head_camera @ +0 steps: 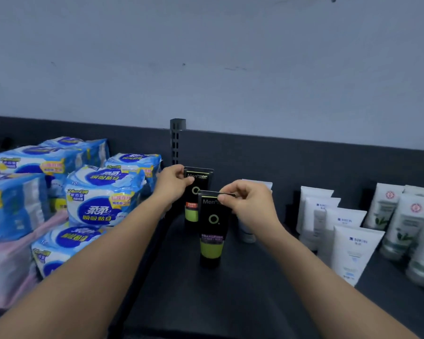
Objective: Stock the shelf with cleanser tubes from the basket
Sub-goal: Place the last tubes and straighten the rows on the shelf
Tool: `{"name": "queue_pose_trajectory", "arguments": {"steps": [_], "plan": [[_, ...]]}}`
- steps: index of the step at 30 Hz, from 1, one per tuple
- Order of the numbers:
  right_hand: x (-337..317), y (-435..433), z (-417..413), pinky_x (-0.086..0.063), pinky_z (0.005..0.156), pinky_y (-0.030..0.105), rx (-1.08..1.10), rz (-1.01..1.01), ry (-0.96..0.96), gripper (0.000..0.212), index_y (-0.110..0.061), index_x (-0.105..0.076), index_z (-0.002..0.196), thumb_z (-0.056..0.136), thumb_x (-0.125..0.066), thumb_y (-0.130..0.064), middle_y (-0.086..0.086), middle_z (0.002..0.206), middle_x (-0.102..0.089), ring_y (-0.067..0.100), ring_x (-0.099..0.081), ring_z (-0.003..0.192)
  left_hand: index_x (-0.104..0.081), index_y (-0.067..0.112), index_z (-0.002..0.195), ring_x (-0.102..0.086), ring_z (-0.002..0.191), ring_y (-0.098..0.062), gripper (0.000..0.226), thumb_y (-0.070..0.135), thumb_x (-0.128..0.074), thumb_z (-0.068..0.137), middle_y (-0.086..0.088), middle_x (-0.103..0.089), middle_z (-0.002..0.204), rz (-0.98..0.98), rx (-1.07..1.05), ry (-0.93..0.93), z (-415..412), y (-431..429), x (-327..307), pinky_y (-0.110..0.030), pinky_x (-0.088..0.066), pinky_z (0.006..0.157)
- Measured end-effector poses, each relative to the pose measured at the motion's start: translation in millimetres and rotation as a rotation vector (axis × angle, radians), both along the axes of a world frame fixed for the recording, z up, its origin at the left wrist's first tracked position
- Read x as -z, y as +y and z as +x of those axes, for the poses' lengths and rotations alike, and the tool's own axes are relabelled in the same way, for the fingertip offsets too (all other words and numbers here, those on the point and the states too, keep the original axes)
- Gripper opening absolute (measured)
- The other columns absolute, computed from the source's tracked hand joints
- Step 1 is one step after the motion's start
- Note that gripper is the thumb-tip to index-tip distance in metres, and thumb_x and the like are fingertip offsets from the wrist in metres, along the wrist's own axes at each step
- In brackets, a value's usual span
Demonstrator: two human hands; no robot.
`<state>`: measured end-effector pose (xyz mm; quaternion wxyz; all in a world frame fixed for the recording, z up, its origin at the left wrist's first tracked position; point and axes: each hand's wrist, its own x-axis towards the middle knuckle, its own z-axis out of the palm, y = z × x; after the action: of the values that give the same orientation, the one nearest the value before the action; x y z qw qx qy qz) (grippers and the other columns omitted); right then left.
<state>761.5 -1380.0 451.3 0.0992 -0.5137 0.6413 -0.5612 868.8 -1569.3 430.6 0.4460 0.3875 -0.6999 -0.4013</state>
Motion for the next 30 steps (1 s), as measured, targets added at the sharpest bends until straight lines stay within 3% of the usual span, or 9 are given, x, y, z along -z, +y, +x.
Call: {"name": "queue_pose_trajectory", "arguments": {"steps": [7, 11, 14, 16, 19, 22, 24, 27, 30], "plan": [[2.1, -25.2, -1.1, -0.056, 0.078, 0.042, 0.048, 0.014, 0.014, 0.022, -0.029, -0.068, 0.065, 0.078, -0.078, -0.016, -0.022, 0.051, -0.059, 0.006, -0.058, 0.064, -0.06, -0.007, 0.09, -0.045, 0.069, -0.019, 0.017, 0.008, -0.068, 0.085, -0.011, -0.049, 0.074, 0.022, 0.014, 0.027, -8.2, -15.7, 7.5, -0.033, -0.038, 0.066], [2.2, -38.4, -1.1, -0.058, 0.077, 0.042, 0.063, 0.009, 0.014, 0.025, -0.03, -0.067, 0.063, 0.078, -0.078, -0.013, -0.022, 0.051, -0.059, 0.009, -0.061, 0.066, -0.063, 0.007, 0.084, -0.055, 0.07, -0.019, 0.004, 0.006, -0.066, 0.087, -0.008, -0.06, 0.075, 0.03, 0.05, 0.07, -10.8, -14.8, 8.4, -0.031, -0.046, 0.068], [2.1, -48.8, -0.5, -0.057, 0.075, 0.038, 0.071, 0.014, 0.017, 0.026, -0.031, -0.066, 0.061, 0.078, -0.079, -0.014, -0.017, 0.053, -0.061, 0.01, -0.062, 0.066, -0.06, 0.014, 0.081, -0.054, 0.061, -0.01, 0.014, 0.004, -0.062, 0.09, 0.002, -0.06, 0.068, 0.03, 0.047, 0.086, -10.8, -8.9, 6.8, -0.016, -0.045, 0.056], [1.8, -56.7, -0.1, -0.057, 0.076, 0.039, 0.078, 0.025, 0.014, 0.025, -0.031, -0.066, 0.061, 0.077, -0.079, -0.016, -0.013, 0.058, -0.062, 0.011, -0.063, 0.067, -0.063, 0.009, 0.094, -0.06, 0.074, -0.014, 0.01, 0.001, -0.059, 0.091, 0.0, -0.065, 0.077, 0.052, 0.041, 0.093, -8.0, -7.5, 8.7, -0.02, -0.049, 0.067], [1.6, -67.6, 0.5, -0.058, 0.077, 0.044, 0.1, 0.026, 0.004, 0.024, -0.031, -0.066, 0.06, 0.075, -0.081, -0.02, -0.01, 0.064, -0.065, 0.016, -0.065, 0.072, -0.06, 0.007, 0.117, -0.06, 0.092, -0.019, 0.027, -0.001, -0.049, 0.093, -0.007, -0.066, 0.098, 0.067, -0.03, 0.079, 1.1, -0.8, 13.4, -0.032, -0.049, 0.088], [-0.1, -75.5, 3.8, -0.058, 0.077, 0.041, 0.107, 0.026, 0.01, 0.024, -0.031, -0.065, 0.06, 0.075, -0.08, -0.02, -0.011, 0.063, -0.063, 0.013, -0.062, 0.069, -0.059, 0.01, 0.122, -0.058, 0.097, -0.016, 0.031, 0.002, -0.046, 0.095, -0.003, -0.064, 0.103, 0.025, -0.099, 0.098, 11.3, 14.5, 18.6, -0.029, -0.046, 0.091], [-1.2, -79.1, 5.7, -0.057, 0.077, 0.038, 0.107, 0.021, 0.03, 0.023, -0.03, -0.065, 0.062, 0.076, -0.08, -0.02, -0.012, 0.061, -0.062, 0.01, -0.059, 0.066, -0.061, 0.01, 0.121, -0.06, 0.104, -0.019, 0.027, 0.009, -0.048, 0.096, -0.005, -0.066, 0.11, -0.034, -0.127, 0.109, 16.1, 27.3, 24.2, -0.035, -0.047, 0.098], [-1.1, -81.9, 8.4, -0.056, 0.079, 0.035, 0.098, 0.016, 0.054, 0.015, -0.028, -0.068, 0.068, 0.077, -0.079, -0.021, -0.011, 0.066, -0.065, 0.01, -0.062, 0.071, -0.064, 0.009, 0.113, -0.062, 0.099, -0.02, 0.023, 0.02, -0.051, 0.097, -0.006, -0.068, 0.103, -0.121, -0.141, 0.11, 20.8, 51.7, 30.7, -0.036, -0.049, 0.091], [-0.1, -82.5, 8.2, -0.054, 0.081, 0.034, 0.097, 0.02, 0.092, 0.01, -0.028, -0.07, 0.073, 0.078, -0.076, -0.023, -0.01, 0.075, -0.069, 0.01, -0.065, 0.079, -0.062, 0.015, 0.106, -0.059, 0.081, -0.007, 0.017, 0.025, -0.06, 0.093, 0.002, -0.064, 0.088, -0.124, -0.096, 0.069, 22.3, 71.4, 33.9, -0.016, -0.045, 0.074]]}}
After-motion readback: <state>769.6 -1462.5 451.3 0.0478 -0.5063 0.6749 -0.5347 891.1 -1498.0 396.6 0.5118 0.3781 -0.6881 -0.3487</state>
